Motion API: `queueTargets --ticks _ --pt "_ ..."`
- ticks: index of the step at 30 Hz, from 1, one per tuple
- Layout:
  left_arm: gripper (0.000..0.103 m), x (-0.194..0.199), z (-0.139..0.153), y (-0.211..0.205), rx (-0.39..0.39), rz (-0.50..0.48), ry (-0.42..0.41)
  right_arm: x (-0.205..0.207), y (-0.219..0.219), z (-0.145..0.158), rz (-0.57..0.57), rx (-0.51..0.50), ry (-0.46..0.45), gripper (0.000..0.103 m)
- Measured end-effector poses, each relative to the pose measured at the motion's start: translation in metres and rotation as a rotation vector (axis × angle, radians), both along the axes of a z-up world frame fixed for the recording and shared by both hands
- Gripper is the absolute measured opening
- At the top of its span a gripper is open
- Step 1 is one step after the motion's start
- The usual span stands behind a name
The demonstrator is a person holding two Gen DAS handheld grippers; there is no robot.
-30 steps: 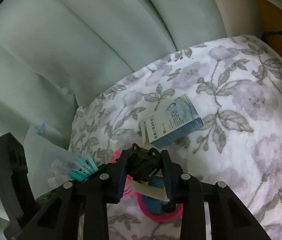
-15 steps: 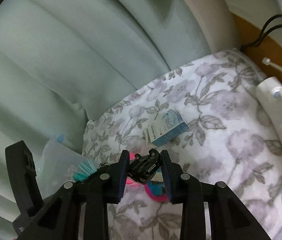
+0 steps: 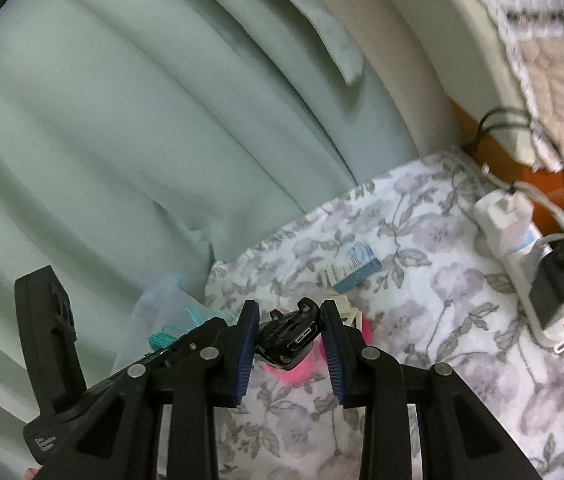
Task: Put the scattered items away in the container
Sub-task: 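Lift the teal bangles with the left gripper while the right lifts the toy car toward the container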
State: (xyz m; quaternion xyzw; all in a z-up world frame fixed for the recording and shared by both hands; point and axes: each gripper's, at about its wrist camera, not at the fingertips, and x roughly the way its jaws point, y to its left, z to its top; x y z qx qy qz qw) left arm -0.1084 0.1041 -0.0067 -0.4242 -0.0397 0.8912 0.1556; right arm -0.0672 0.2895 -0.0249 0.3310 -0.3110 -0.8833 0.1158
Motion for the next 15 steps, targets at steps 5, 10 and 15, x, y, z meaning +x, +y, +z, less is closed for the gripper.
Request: queueTargets --ticks 5,10,15 --pt "0.008 0.022 0.024 -0.009 0.022 -0.003 0.048 0.023 -0.002 0.028 -0.004 0.015 0.062 0.034" --pt "0.008 0.043 0.047 -0.021 0.045 -0.004 0.104 0.043 -0.013 0.056 0.004 0.043 0.129 0.034" --pt "0.008 0.059 0.066 -0.037 0.072 0.006 0.152 0.057 -0.027 0.075 0.018 0.07 0.171 0.034"
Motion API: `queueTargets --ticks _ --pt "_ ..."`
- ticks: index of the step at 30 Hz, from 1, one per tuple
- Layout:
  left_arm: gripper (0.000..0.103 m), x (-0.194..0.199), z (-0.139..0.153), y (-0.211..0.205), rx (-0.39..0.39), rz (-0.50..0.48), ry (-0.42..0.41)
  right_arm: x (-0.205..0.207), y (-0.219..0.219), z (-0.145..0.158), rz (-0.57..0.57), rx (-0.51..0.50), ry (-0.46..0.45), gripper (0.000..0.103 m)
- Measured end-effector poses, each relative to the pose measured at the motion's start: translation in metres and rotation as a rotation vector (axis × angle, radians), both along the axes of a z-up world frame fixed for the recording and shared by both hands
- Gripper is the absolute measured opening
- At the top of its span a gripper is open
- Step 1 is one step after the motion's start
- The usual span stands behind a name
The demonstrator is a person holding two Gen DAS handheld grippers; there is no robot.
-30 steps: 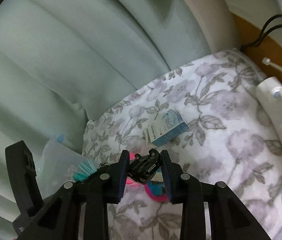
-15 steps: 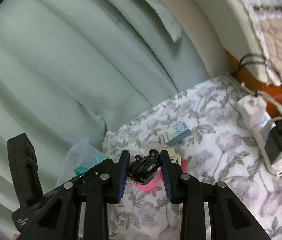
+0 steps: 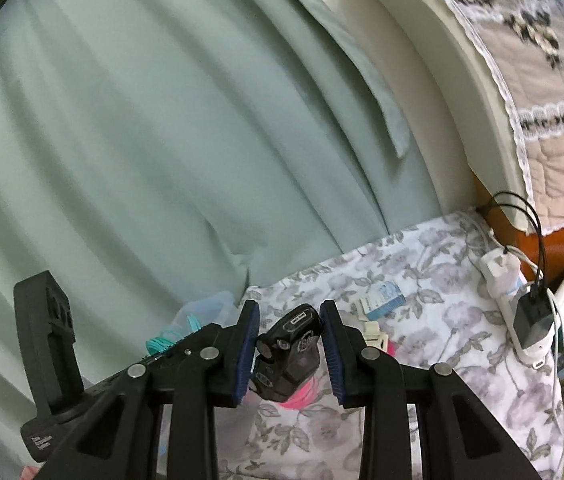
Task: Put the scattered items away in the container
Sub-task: 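Lift the teal bangles with the left gripper while the right lifts the toy car toward the container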
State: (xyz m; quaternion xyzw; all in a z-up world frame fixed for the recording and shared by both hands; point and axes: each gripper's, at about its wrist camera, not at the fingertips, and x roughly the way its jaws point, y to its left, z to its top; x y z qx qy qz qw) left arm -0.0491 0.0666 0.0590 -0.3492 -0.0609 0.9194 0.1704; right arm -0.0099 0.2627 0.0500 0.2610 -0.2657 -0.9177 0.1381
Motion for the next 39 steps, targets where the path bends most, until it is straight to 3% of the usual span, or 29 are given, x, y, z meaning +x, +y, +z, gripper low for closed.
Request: queueTargets --ticks 17,24,39 --pt "0.008 0.044 0.054 -0.082 0.117 0.087 0.165 0.021 -0.053 0.038 0.061 0.118 0.071 0.034" --pt "0.008 0.054 0.064 -0.122 0.153 0.161 0.213 0.023 -0.082 0.05 0.111 0.171 0.092 0.034" --pt "0.008 0.046 0.036 -0.21 0.244 0.333 0.181 -0.001 -0.17 0.042 0.265 0.298 0.057 0.034"
